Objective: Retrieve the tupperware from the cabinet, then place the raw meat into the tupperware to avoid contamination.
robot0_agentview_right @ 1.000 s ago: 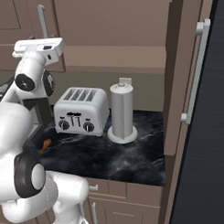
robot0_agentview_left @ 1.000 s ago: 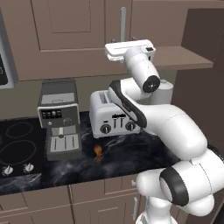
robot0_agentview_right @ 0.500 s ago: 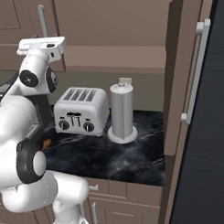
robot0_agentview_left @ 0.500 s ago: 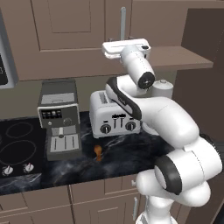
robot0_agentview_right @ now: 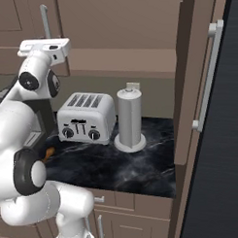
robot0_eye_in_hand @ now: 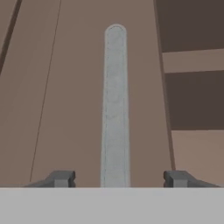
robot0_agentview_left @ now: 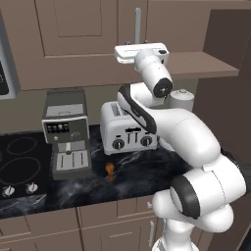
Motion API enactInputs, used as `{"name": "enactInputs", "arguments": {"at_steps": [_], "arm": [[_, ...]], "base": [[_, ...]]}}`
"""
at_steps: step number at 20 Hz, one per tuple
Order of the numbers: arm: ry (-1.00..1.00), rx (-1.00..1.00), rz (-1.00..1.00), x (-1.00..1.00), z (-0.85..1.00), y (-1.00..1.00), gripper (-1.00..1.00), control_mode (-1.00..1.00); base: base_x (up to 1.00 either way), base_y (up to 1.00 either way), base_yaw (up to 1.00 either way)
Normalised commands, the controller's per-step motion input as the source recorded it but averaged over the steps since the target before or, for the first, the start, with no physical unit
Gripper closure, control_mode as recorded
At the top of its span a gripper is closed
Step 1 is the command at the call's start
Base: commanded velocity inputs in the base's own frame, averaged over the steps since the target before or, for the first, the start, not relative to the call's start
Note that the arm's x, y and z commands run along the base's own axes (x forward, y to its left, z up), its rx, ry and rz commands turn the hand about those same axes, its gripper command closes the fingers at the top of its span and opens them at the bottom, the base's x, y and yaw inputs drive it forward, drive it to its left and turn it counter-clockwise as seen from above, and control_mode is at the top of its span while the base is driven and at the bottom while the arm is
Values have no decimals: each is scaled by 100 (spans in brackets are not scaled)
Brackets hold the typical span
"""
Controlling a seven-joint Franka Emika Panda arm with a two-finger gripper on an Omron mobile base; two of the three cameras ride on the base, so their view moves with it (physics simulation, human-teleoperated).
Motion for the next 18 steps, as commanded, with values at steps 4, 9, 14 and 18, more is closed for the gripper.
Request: {"name": "enactInputs", "arguments": {"at_steps": [4,9,14,18], "arm": [[3,0,-1,28,-3,8,100,-100],[2,0,0,21,-4,0,100,-100],[0,0,0,21,-1,3,100,-100],[0,0,0,4,-3,23,100,-100]], "base": [[0,0,0],[0,0,0],[0,0,0],[0,0,0]]}}
